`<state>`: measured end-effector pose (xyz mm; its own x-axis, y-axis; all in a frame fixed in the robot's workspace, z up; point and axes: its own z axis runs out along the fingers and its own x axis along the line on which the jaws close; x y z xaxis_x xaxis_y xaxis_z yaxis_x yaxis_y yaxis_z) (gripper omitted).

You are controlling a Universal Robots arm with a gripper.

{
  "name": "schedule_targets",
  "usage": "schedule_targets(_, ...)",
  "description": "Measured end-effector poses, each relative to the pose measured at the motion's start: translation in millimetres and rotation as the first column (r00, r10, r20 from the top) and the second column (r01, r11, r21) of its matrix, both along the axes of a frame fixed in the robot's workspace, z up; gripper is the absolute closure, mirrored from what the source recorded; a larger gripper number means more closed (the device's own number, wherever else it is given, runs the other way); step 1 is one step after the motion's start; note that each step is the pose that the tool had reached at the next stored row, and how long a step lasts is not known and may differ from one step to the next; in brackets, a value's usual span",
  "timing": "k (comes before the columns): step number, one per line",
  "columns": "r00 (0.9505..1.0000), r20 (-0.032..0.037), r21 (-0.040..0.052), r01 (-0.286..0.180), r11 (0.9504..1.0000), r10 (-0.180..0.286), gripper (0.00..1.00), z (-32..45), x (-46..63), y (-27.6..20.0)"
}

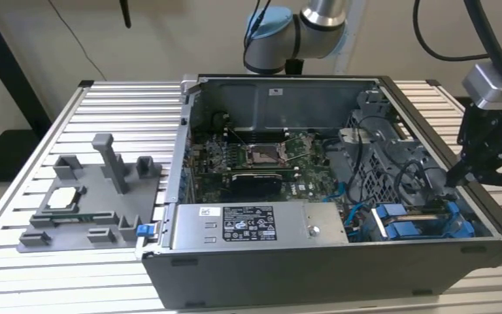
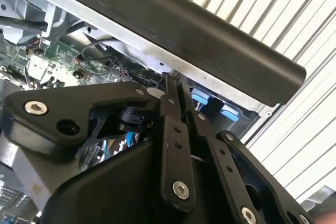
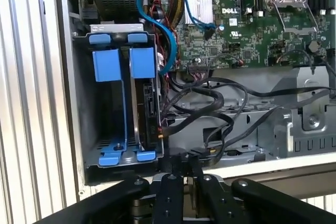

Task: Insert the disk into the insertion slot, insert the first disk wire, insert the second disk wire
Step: 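Insert the first disk wire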

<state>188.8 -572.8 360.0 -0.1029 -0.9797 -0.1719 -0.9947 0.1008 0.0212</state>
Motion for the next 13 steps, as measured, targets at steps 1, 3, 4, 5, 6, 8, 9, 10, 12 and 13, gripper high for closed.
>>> schedule_targets(1, 1.0000, 0.0000, 0.0047, 0.002, 1.0000, -0.002, 1.00, 0.2, -0.7, -0.6)
schedule_targets(3, 1.0000, -0.0001, 0.0122, 0.006, 0.9999, -0.006, 1.00, 2.5, -3.0, -0.9)
schedule_targets(4, 1.0000, -0.0005, 0.0140, 0.008, 0.9999, -0.008, 1.00, 3.3, -3.5, -1.0)
schedule_targets(5, 0.9999, -0.0024, 0.0140, 0.011, 0.9998, -0.011, 1.00, 3.9, -3.4, -0.9)
schedule_targets(6, 0.9999, -0.0104, 0.0140, 0.013, 0.9998, -0.012, 1.00, 4.3, -3.4, -1.2)
schedule_targets(8, 0.9995, -0.0266, 0.0137, 0.015, 0.9998, -0.015, 1.00, 4.4, -3.2, -2.6)
schedule_targets(9, 0.9993, -0.0350, 0.0136, 0.016, 0.9998, -0.015, 1.00, 4.5, -2.9, -3.7)
schedule_targets(10, 0.9990, -0.0412, 0.0135, 0.016, 0.9998, -0.015, 0.00, 4.7, -2.5, -4.8)
schedule_targets(12, 0.9989, -0.0431, 0.0133, 0.016, 0.9998, -0.016, 0.00, 4.7, -2.6, -5.8)
schedule_targets(13, 0.9989, -0.0432, 0.0132, 0.016, 0.9998, -0.016, 0.00, 4.8, -2.5, -6.0)
